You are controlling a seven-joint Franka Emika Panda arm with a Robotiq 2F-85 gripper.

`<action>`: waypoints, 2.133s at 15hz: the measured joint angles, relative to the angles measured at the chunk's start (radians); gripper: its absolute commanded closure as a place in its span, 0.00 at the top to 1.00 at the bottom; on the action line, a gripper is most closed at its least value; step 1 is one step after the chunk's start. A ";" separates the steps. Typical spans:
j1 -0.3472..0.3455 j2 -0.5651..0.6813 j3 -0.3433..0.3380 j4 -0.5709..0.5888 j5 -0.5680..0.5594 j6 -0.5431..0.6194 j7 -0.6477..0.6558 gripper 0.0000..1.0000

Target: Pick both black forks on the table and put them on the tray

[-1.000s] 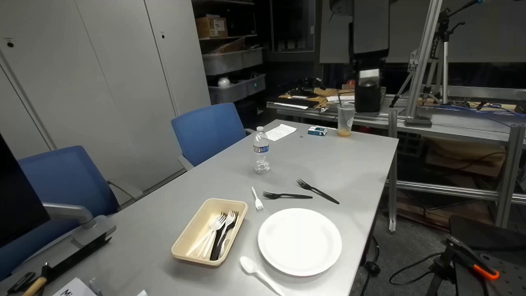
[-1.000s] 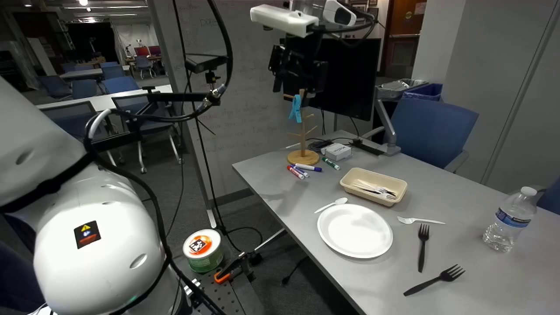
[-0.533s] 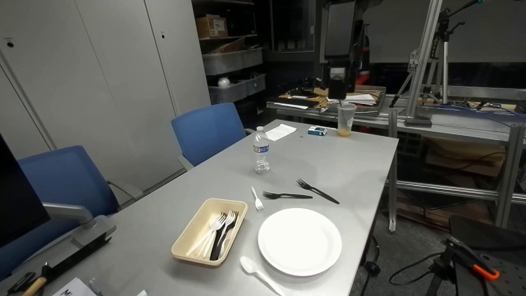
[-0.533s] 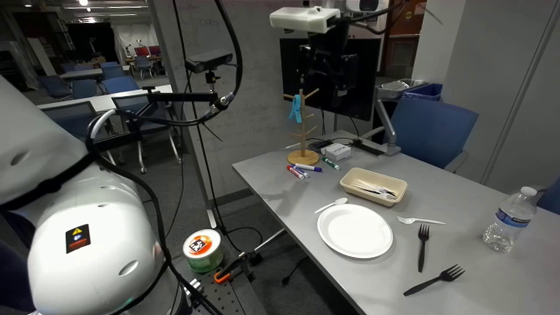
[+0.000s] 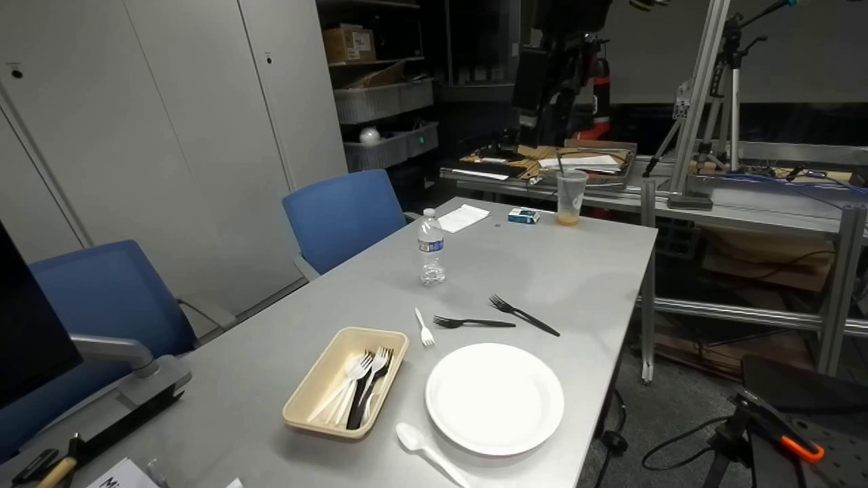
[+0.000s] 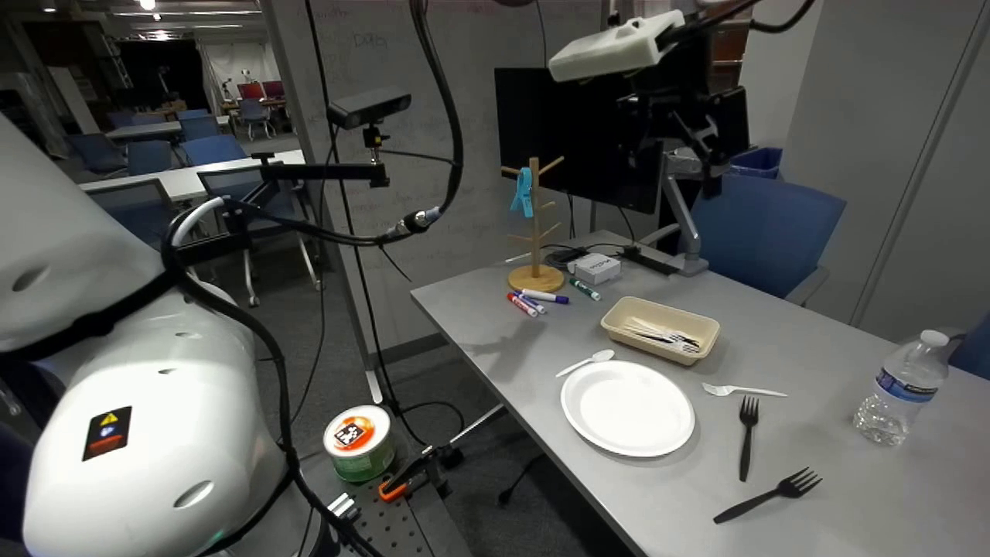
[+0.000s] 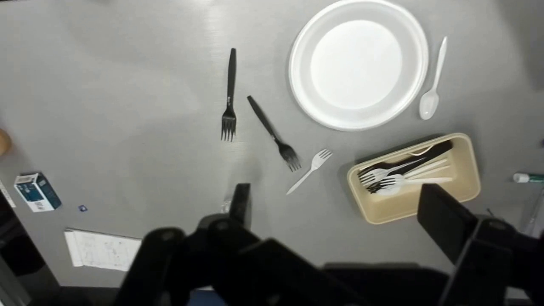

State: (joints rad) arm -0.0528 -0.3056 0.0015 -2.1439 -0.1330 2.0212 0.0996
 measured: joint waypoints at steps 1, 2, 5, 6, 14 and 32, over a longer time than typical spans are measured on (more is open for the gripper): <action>-0.011 0.011 -0.002 -0.004 -0.016 0.023 0.018 1.00; -0.019 0.023 -0.003 -0.007 -0.029 0.042 0.038 1.00; -0.033 0.052 -0.003 -0.009 -0.046 0.081 0.090 1.00; -0.034 0.056 -0.003 -0.009 -0.047 0.084 0.097 1.00; -0.035 0.065 -0.004 -0.005 -0.050 0.060 0.102 1.00; -0.079 0.388 -0.151 0.139 -0.024 0.080 -0.097 1.00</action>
State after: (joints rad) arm -0.1322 0.0820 -0.1491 -2.0051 -0.1565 2.1015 0.0030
